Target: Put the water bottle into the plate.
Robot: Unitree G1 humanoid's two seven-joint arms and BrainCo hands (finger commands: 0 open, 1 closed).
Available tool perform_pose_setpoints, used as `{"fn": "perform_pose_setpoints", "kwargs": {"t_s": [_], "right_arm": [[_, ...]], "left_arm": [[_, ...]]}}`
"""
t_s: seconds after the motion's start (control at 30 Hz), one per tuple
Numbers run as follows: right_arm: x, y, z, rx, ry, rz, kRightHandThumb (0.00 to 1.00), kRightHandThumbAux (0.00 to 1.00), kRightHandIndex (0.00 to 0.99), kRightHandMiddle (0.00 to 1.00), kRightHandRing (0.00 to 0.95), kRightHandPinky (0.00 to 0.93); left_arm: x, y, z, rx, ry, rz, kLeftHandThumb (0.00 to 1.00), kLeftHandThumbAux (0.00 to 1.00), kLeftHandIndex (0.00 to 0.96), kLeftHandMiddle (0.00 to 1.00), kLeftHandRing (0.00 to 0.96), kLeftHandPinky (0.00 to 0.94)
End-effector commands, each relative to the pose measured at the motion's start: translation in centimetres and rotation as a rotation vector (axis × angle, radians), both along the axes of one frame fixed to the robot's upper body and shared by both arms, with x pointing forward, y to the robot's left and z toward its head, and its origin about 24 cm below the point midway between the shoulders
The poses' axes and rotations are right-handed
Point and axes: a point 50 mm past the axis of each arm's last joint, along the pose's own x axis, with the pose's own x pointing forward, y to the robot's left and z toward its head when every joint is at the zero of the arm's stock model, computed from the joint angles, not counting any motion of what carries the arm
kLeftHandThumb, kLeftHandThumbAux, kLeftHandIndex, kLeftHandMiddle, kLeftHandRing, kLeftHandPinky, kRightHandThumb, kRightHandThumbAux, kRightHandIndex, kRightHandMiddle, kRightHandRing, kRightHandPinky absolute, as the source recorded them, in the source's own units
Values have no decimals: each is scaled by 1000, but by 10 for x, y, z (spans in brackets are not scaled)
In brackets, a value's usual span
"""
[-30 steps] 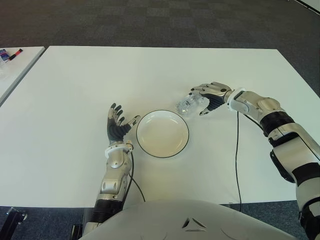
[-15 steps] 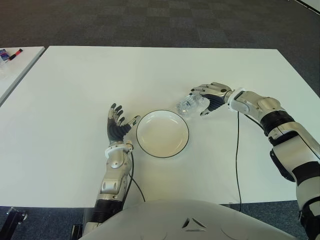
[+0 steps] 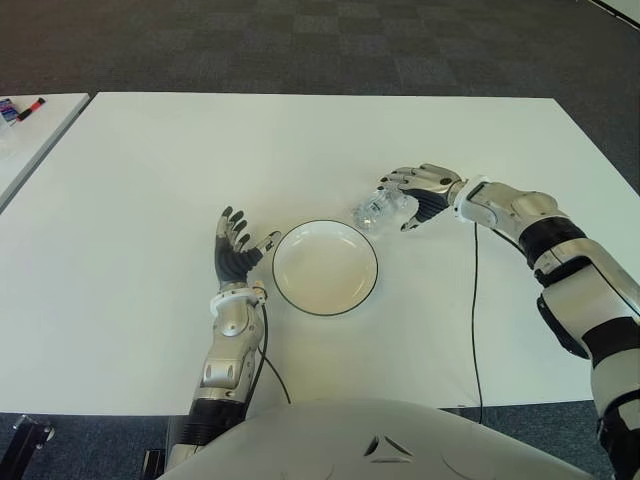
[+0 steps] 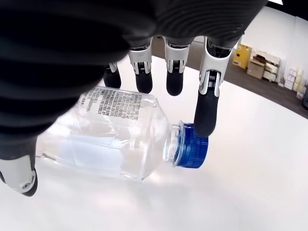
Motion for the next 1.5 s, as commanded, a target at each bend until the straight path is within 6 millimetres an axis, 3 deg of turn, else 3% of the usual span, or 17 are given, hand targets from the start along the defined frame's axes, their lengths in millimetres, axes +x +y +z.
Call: {"fn": "perform_pose_setpoints", "kwargs": {"t_s": [0.03, 0.3, 1.2, 1.5], "right_arm": [[0, 4, -8, -35, 15, 9, 794, 523, 0, 0, 63, 361], [2, 9, -13, -51, 14, 1, 766, 533, 0, 0, 45, 383], [6, 20, -22, -88, 29, -13, 682, 552, 0, 0, 41, 262], [6, 18, -26, -106, 63, -58, 702, 549, 3, 8, 70, 308]], "left_arm": [[3, -17, 0, -65, 5, 9, 0, 953, 80, 150, 142, 172], [3, -18, 1, -66, -2, 12, 0, 955, 81, 153, 142, 167], [2, -22, 2, -38, 17, 11, 0, 937, 75, 120, 112, 143], [2, -23, 3, -39, 11, 12, 0, 919, 67, 115, 108, 144]]}}
